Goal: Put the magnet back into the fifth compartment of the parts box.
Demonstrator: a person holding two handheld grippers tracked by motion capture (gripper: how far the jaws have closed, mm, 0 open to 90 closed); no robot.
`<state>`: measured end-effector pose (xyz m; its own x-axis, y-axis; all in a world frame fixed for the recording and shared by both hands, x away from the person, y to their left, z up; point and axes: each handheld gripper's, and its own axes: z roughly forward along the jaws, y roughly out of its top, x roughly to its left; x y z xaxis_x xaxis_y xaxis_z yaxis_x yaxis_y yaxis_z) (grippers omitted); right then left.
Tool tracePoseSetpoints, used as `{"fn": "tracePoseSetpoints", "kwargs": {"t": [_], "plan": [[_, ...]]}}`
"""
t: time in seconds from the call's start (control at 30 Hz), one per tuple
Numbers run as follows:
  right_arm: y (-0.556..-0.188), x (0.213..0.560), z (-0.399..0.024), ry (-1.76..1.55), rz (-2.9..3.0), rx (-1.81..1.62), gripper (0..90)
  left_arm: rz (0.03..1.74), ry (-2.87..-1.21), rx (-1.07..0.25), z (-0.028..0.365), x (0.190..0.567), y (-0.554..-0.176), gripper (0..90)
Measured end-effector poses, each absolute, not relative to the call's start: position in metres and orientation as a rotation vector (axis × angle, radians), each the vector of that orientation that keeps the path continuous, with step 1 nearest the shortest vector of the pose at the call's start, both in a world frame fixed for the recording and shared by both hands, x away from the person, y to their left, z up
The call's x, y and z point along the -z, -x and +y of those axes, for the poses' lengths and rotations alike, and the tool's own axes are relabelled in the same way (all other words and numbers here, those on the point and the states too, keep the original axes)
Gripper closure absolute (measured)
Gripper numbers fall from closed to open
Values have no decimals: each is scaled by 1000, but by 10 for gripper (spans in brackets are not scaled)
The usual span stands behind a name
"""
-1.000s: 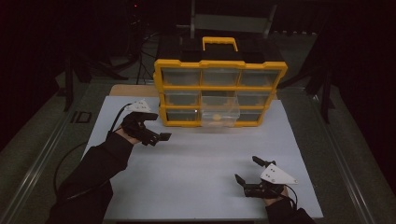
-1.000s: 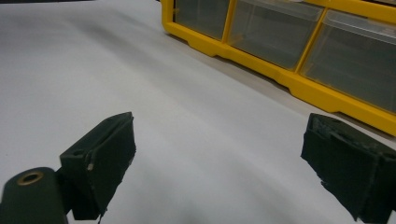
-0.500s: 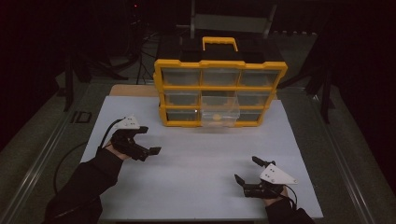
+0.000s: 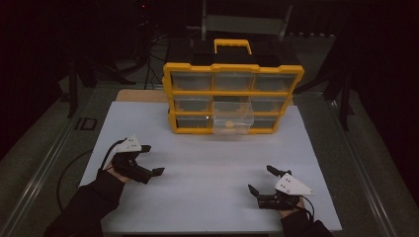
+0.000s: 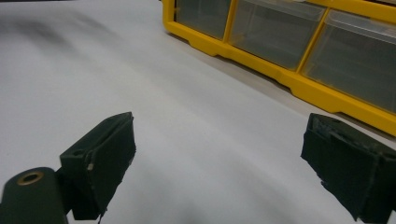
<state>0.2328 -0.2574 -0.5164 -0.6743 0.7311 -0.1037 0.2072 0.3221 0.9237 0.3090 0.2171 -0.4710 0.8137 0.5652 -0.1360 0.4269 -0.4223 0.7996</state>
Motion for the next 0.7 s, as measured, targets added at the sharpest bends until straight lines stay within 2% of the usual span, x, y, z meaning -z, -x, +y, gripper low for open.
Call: {"fn": "tracePoseSetpoints", "kwargs": {"t": [0.57, 0.7], "plan": [[-233, 517, -257, -822, 2083, -1335, 96, 809, -1970, -229, 247, 497, -281, 1], [-233, 517, -257, -818, 2083, -1333, 96, 832, -1953, -297, 251, 499, -273, 1]]}}
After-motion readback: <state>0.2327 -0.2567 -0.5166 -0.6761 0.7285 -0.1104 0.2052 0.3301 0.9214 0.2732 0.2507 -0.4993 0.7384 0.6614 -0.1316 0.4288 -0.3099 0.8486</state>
